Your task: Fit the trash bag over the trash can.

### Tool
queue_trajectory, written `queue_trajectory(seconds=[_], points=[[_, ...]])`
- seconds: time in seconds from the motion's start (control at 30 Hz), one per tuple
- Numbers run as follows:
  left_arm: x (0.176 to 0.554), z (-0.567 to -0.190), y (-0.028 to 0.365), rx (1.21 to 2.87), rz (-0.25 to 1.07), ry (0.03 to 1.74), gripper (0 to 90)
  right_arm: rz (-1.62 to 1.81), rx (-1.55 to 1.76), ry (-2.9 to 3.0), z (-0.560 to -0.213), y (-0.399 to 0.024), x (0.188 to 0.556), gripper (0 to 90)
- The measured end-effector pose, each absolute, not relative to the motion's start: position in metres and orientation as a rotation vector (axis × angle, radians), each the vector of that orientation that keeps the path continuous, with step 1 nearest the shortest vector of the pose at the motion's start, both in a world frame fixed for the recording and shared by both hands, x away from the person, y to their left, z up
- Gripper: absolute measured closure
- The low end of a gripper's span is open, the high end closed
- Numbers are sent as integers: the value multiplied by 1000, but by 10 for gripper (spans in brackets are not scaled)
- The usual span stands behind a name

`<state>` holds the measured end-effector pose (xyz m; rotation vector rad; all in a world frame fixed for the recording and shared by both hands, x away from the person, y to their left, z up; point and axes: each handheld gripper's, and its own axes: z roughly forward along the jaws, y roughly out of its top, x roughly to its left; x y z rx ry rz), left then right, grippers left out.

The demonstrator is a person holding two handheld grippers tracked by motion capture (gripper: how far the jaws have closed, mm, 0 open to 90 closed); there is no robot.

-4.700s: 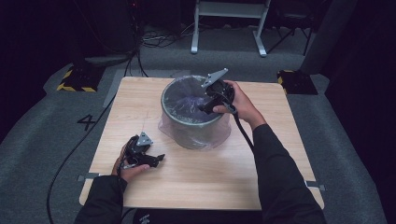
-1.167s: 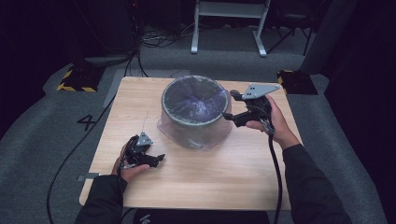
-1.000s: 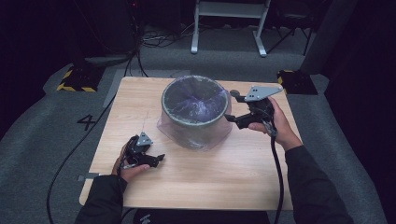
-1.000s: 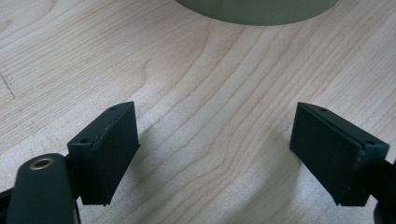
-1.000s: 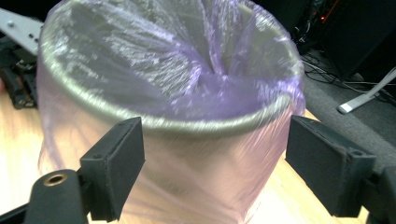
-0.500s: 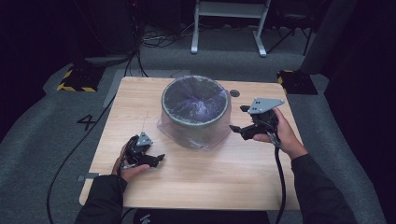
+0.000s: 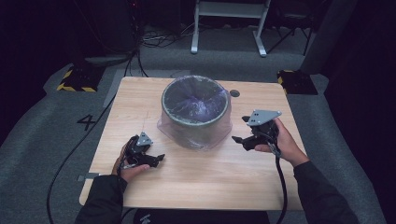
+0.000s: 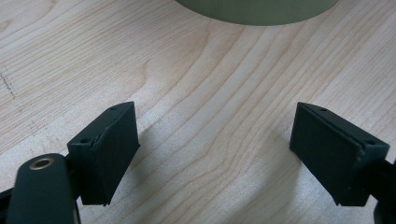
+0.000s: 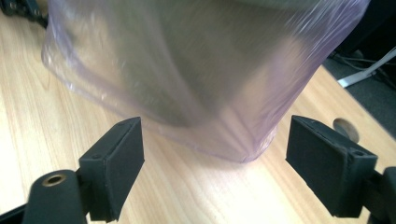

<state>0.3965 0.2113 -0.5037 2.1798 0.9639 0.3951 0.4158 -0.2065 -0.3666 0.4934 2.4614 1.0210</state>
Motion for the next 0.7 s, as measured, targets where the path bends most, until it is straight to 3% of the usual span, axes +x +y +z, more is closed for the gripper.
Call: queue_trajectory(seconds=[0.7], points=[[397,-504,211,2182,393,958,147,896,543,2588,-423,-218,402,186]])
